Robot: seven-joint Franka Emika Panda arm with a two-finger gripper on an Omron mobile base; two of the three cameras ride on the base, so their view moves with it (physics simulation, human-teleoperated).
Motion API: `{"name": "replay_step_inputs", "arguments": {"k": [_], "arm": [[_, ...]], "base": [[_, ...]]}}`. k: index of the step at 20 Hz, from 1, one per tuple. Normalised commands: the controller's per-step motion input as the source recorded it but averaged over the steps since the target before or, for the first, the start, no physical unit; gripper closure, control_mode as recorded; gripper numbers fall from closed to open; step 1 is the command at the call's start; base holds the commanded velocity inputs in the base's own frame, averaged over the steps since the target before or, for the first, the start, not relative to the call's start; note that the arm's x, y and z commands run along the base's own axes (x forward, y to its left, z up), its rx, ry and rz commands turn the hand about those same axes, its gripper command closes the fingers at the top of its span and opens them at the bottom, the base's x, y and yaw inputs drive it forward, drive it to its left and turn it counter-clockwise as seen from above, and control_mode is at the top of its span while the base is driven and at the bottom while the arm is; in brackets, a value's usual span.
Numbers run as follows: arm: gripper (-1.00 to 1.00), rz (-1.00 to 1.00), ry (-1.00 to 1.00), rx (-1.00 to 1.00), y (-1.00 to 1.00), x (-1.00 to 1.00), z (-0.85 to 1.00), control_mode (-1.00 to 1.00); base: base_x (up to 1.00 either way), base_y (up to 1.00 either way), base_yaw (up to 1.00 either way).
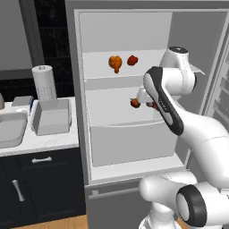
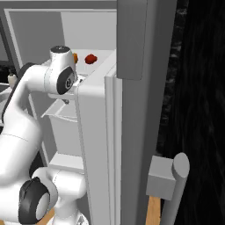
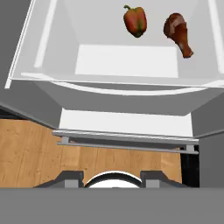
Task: Place one bell pepper and one chicken drumstick in each tupperware on the nearby counter, to pack two identical lunches.
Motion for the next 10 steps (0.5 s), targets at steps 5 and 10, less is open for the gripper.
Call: {"name": "replay_step_inputs", "arguments": {"k": [5,10], "arm": [[-1.00,-0.03,-0.01,0.00,-0.18,0.07,-0.34,-1.00],[-1.00,-0.02,-0.06,-0.01,-0.70,0.47,-0.27,-1.00]], "base": [[0.00,0.00,0.00],[0.00,0.00,0.00]]}}
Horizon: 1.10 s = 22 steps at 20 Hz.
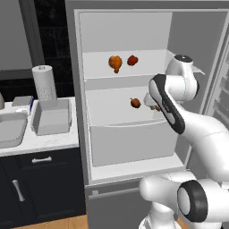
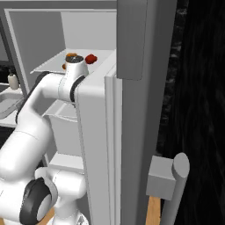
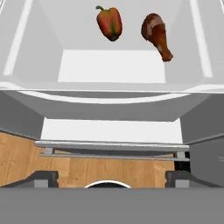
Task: Place one bell pepper and one chicken drumstick in each tupperware on the nearby counter, to pack two identical lunches.
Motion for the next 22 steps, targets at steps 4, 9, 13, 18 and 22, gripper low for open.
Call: {"name": "replay_step_inputs", "arguments": {"k": [4,9,13,18,22], "arm": [[-1.00,-0.05,-0.11,0.07,-0.92,0.74,0.00,-1.00],[-1.00,-0.03,-0.08,0.01,-0.42,0.53,-0.22,-1.00],[-1.00,0.00,-0.13,0.00,0.00,0.37,-0.66,-1.00],[-1.00,0.00,-0.04,0.00,0.00,0.43,-0.38,-1.00],[-1.00,0.00,0.00,0.00,-0.02,0.61,-0.09,-1.00]], "base": [[0.00,0.00,0.00],[0.00,0.00,0.00],[0.00,0.00,0.00],[0.00,0.00,0.00],[0.00,0.00,0.00]]}}
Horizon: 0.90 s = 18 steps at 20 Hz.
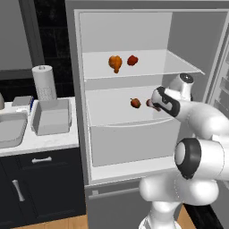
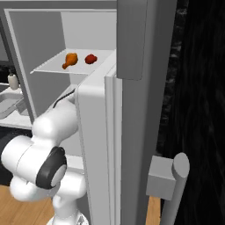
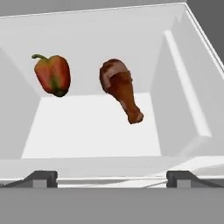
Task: Place one bell pepper and one chicken drumstick in each tupperware on the nearby counter, to pack two identical lunches.
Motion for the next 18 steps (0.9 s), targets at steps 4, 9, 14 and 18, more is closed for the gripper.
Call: {"name": "replay_step_inputs", "arguments": {"k": [4,9,14,18], "arm": [[-1.00,0.00,0.00,0.00,-0.01,0.58,-0.06,-1.00],[-1.00,0.00,0.00,0.00,-0.13,0.34,-0.19,-1.00],[-1.00,0.00,0.00,0.00,-0.10,0.26,-0.30,-1.00],[-1.00,0.00,0.00,0.00,0.00,0.30,-0.35,-1.00]], "base": [[0.00,0.00,0.00],[0.00,0.00,0.00],[0.00,0.00,0.00],[0.00,0.00,0.00]]}}
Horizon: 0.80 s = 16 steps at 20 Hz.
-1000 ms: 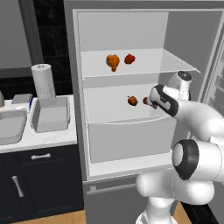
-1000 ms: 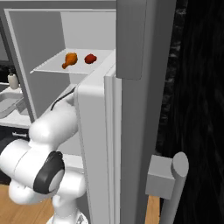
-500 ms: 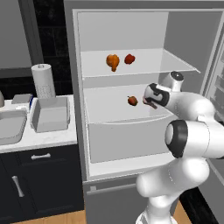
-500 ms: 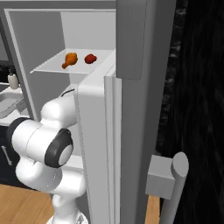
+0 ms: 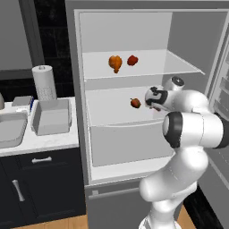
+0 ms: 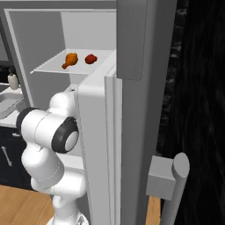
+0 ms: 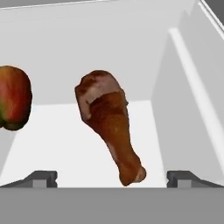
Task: Place one bell pepper and one chicken drumstick in each tupperware on the nearby counter, to pack two identical lunches.
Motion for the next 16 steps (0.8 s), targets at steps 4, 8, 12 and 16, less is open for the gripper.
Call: {"name": "replay_step_inputs", "arguments": {"k": [4,8,12,16], "arm": [[-1.00,0.00,-0.01,0.00,0.00,0.40,-0.28,-1.00],[-1.00,0.00,-0.02,0.00,0.00,0.39,-0.26,-1.00],[1.00,0.00,-0.04,0.02,0.00,0.39,-0.21,-1.00],[1.00,0.00,-0.04,0.01,0.00,0.37,-0.27,-1.00]], "base": [[0.00,0.00,0.00],[0.00,0.00,0.00],[0.00,0.00,0.00],[0.00,0.00,0.00]]}}
